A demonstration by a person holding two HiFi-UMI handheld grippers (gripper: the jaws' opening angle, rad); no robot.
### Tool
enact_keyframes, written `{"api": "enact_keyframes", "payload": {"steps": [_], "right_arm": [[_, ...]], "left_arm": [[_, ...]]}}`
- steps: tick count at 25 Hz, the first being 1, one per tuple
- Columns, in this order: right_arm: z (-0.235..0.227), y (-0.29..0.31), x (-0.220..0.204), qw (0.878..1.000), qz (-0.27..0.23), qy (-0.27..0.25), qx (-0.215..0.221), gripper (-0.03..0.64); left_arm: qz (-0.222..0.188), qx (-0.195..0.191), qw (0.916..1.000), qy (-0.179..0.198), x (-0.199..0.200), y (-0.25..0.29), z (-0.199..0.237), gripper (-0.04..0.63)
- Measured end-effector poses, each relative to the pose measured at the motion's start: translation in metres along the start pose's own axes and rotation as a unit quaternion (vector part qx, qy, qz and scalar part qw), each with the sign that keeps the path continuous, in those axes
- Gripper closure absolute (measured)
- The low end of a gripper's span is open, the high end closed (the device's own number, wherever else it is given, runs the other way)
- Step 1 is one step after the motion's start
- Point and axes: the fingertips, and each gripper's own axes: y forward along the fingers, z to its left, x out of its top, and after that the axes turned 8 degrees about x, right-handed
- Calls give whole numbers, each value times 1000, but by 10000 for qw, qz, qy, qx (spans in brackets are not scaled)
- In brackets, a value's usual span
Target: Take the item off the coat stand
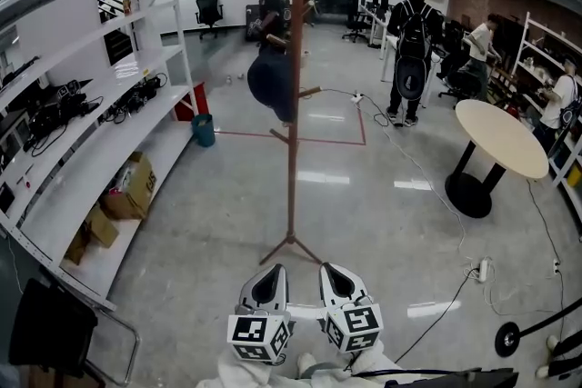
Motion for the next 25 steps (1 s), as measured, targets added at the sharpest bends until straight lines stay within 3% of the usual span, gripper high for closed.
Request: {"api": "enact_keyframes", "payload": {"steps": [25], "right_arm": [[-69, 48, 5, 9998, -6, 106, 141, 606]], "left_arm": [[16, 190, 9998, -86, -1, 79, -5, 594]]}}
